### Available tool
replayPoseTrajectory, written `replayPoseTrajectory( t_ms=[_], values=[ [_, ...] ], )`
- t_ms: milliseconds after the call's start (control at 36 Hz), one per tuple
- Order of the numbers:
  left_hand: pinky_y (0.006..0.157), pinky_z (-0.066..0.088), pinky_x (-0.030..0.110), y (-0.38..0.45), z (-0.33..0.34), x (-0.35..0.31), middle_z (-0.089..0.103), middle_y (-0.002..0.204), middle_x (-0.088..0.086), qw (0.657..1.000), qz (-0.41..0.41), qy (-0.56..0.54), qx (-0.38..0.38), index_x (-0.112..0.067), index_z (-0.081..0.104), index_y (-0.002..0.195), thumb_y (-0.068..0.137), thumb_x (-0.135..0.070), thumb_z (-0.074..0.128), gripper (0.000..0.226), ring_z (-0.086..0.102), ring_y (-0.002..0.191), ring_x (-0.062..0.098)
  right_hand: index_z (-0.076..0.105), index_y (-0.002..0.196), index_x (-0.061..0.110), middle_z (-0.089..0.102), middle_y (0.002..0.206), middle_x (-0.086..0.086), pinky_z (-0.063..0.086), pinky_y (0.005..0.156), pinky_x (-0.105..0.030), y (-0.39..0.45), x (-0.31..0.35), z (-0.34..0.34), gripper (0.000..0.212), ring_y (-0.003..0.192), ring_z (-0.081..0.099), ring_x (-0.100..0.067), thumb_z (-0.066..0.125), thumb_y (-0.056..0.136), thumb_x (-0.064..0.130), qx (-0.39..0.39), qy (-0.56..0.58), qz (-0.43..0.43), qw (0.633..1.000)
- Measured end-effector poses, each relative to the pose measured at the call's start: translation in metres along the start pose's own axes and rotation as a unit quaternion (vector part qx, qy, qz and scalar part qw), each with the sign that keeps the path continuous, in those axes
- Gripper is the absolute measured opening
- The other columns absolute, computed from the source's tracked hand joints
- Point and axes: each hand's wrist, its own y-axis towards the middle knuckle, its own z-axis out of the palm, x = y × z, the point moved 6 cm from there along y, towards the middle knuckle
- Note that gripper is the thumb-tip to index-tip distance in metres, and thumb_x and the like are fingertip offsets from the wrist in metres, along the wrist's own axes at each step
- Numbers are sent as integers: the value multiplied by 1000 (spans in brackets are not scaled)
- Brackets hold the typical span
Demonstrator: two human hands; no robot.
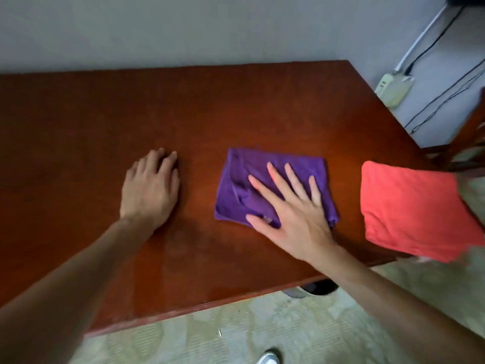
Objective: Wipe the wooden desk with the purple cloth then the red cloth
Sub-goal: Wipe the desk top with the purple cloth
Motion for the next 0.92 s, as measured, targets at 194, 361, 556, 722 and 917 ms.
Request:
replayPoseTrajectory(
  t_ms=[194, 361, 556, 722, 917],
  values=[
    [123, 8, 52, -8, 17, -45, 30, 159, 17, 997, -66, -44, 7, -11, 36, 151, 104, -33, 33, 51, 22, 150, 30, 23, 158, 52, 14, 172, 10, 14, 124, -61, -43, -10, -7, 73, 160, 10, -20, 30, 93, 83, 6, 1, 17, 1000],
    [122, 12, 55, 13, 25, -63, 33, 157, 17, 998, -56, -40, 8, -14, 37, 151, 103, -37, 30, 53, 26, 148, 30, 32, 155, 53, 20, 170, 12, 14, 124, -59, 23, -46, -5, 71, 159, 13, -16, 35, 90, 81, -8, 25, 10, 1000],
    [120, 20, 50, 65, 41, -119, 42, 152, 13, 999, 30, -26, -3, -15, 43, 147, 98, -44, 27, 59, 36, 143, 29, 21, 155, 59, 13, 171, 15, 8, 125, -56, 175, -108, 9, 80, 159, 8, -15, 16, 80, 88, 27, 27, 58, 998],
    [121, 18, 52, 117, 62, -169, 36, 156, 13, 1000, 24, -18, -2, -11, 38, 150, 101, -47, 23, 62, 29, 148, 25, 22, 155, 58, 15, 172, 11, 9, 125, -59, 285, -154, 19, 86, 159, 8, -18, 14, 76, 92, 40, 30, 35, 998],
    [123, 18, 49, 166, 75, -201, 36, 157, 10, 1000, 15, -22, -1, -15, 36, 152, 102, -46, 21, 61, 27, 149, 23, 22, 156, 56, 13, 172, 10, 7, 125, -59, 359, -192, 24, 78, 159, 6, -18, 25, 85, 89, 54, 33, -18, 998]
  ],
)
